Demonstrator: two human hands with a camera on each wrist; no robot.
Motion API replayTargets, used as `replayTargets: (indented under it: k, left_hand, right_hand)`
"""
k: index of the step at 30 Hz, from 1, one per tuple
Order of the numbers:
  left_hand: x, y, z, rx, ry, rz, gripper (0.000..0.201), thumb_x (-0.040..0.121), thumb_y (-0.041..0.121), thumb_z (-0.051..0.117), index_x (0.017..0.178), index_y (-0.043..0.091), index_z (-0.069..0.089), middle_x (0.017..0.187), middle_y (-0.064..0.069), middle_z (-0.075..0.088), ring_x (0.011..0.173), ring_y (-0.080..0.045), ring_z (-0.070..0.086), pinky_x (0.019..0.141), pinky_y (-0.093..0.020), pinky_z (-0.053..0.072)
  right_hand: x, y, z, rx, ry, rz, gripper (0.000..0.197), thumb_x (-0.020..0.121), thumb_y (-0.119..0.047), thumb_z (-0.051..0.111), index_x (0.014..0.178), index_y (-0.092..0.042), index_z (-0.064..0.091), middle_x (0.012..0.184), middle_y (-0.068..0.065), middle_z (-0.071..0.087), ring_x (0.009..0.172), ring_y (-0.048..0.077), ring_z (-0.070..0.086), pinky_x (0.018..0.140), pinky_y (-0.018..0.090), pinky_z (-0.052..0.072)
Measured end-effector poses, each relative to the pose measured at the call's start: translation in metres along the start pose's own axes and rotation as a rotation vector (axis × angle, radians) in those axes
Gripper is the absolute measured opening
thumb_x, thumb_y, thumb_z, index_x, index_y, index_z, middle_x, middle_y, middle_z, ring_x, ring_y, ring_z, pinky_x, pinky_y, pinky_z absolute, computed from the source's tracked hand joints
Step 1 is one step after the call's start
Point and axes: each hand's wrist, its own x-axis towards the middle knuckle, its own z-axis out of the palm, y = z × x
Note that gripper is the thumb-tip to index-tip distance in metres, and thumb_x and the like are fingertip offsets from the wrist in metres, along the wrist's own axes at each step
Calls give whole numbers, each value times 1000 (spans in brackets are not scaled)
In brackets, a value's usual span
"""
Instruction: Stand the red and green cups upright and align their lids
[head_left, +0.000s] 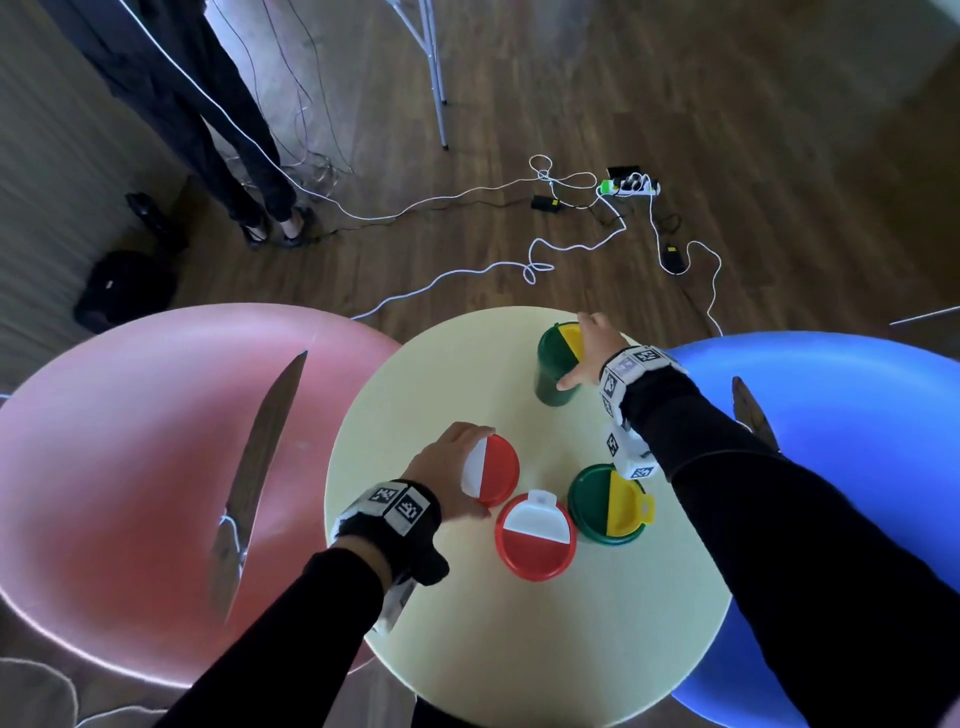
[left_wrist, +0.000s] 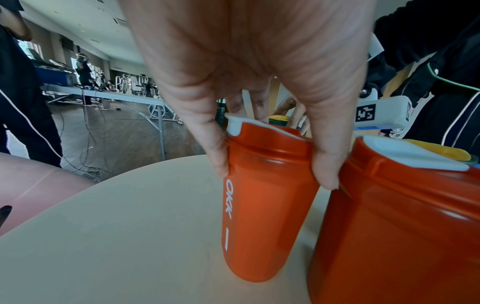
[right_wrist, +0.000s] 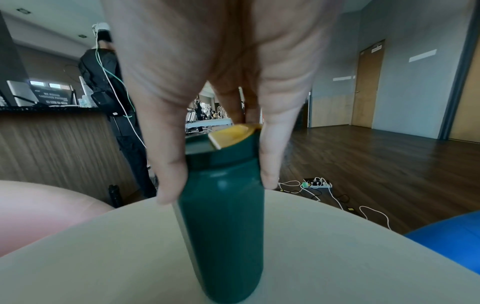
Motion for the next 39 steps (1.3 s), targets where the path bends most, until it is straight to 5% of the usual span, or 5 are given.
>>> replayTargets:
  k: [12, 18, 22, 25, 39]
  left_hand:
    - [1, -1, 1, -12, 5, -19, 101, 53, 25, 85, 139, 30, 32, 140, 9, 35, 125, -18, 45, 101, -37, 41]
    - [0, 0, 1, -10, 3, -23, 102, 53, 25, 85, 139, 30, 31, 141, 11, 34, 125, -17, 45, 100, -35, 42]
    - [-1, 1, 0, -7, 8, -27, 101, 53, 24, 85, 139, 30, 31, 141, 11, 34, 125, -16, 45, 100, -34, 42]
    - [-1, 2, 0, -7, 8, -31, 101, 54, 25, 85, 139, 30, 31, 141, 12, 33, 126, -15, 44, 100, -33, 41]
    - [-4, 6, -2, 8, 1, -62, 105, 57, 25, 85, 143, 25, 25, 144, 11, 31, 128, -16, 41, 102, -32, 39]
  right_hand:
    - [-30, -6, 2, -175, -274, -275, 102, 48, -21, 88, 134, -34, 36, 121, 10, 46, 111, 33, 50, 86, 40, 49]
    - [-39, -9, 8, -157, -355, -279, 98, 51, -21, 89, 134, -30, 36, 127, 7, 46, 116, 31, 48, 92, 42, 46]
    - [-41, -8, 5, -59, -351, -223, 77, 71, -40, 77, 137, -27, 39, 140, -1, 45, 125, 24, 44, 100, 36, 41]
    - [-42, -8, 6, -91, -287, -213, 65, 80, -32, 71, 137, -20, 41, 137, 5, 48, 121, 27, 48, 94, 34, 42]
    - [-49, -11, 6, -180, -299, -268, 53, 79, -25, 72, 128, -17, 52, 126, 6, 56, 112, 29, 53, 87, 31, 40]
